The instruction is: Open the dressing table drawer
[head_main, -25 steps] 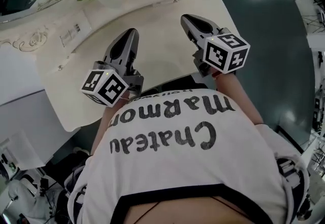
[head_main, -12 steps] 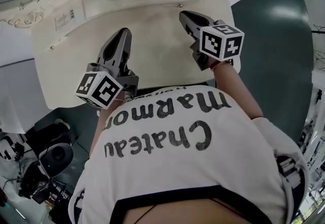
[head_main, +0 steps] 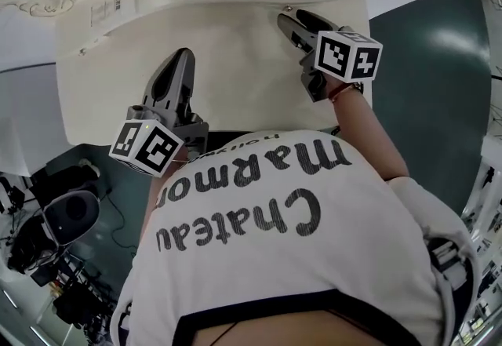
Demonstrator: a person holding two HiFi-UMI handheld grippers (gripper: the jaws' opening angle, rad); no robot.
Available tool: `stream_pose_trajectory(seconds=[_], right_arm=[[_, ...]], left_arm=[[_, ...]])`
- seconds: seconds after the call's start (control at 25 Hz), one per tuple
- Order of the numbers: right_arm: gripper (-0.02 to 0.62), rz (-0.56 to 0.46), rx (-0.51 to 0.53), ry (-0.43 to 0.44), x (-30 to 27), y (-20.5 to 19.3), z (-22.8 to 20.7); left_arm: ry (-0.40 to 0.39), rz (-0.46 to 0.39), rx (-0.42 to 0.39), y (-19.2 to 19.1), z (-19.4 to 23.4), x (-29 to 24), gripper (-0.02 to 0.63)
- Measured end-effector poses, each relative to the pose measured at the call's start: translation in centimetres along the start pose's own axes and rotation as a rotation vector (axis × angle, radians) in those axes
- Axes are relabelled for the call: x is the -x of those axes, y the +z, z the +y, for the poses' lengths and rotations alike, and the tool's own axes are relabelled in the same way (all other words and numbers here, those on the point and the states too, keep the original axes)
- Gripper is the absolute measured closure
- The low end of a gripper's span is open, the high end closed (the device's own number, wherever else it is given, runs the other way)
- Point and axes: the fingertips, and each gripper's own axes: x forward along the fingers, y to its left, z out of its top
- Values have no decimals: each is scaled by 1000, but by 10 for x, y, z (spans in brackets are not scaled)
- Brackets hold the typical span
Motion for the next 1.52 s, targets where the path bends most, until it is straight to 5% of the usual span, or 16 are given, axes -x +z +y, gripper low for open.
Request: stream_pose_trajectory(seconds=[0.6, 1.52], right_arm=[[482, -43, -108, -85, -18, 7, -15], [486, -47, -139, -73, -17, 4, -15]], left_arm=[[47, 11, 38, -7, 17, 12, 583], [0, 16, 41, -7, 9, 0, 583]])
